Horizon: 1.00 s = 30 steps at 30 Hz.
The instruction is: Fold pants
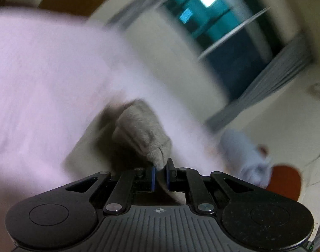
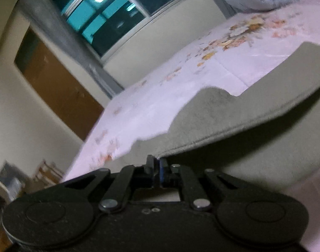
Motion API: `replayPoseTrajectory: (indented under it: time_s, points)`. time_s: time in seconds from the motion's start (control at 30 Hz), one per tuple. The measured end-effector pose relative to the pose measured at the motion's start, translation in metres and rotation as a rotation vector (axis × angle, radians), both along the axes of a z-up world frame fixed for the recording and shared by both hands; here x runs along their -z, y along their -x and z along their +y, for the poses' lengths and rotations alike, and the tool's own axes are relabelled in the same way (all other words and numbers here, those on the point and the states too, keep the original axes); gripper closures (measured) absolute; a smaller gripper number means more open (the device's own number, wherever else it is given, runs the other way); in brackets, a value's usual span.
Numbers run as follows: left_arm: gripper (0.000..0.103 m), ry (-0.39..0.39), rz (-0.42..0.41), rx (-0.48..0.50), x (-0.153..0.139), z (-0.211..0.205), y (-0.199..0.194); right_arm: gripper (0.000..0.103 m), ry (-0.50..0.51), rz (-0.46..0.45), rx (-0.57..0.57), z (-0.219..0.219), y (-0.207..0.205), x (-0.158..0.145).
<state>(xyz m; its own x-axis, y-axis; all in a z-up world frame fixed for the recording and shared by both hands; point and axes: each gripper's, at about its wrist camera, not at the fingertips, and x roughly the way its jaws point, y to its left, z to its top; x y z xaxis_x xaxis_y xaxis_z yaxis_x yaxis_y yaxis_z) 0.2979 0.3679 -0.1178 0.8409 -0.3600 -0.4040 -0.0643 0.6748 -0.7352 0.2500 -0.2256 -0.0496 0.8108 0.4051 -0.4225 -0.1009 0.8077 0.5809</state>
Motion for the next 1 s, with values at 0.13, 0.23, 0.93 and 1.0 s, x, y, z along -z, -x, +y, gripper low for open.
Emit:
replayPoseTrajectory:
  time_s: [0.13, 0.23, 0.93, 1.0]
  points:
    - [0.093, 0.012, 0.117, 0.035, 0.032, 0.004, -0.003, 0.103, -0.036, 0.196, 0.038, -0.001, -0.010, 0.058]
    - [0.093, 0.011, 0.105, 0.024, 0.033, 0.002, -0.001, 0.103, -0.003, 0.173, 0.044, 0.009, -0.007, 0.055]
    - [0.093, -0.028, -0.100, 0.030, -0.003, -0.001, 0.007, 0.103, 0.008, 0.199, 0.022, 0.007, -0.012, 0.054]
    - [0.093, -0.022, -0.201, 0.056, -0.022, -0.003, 0.004, 0.103, 0.009, 0.194, 0.019, 0.005, -0.010, 0.054]
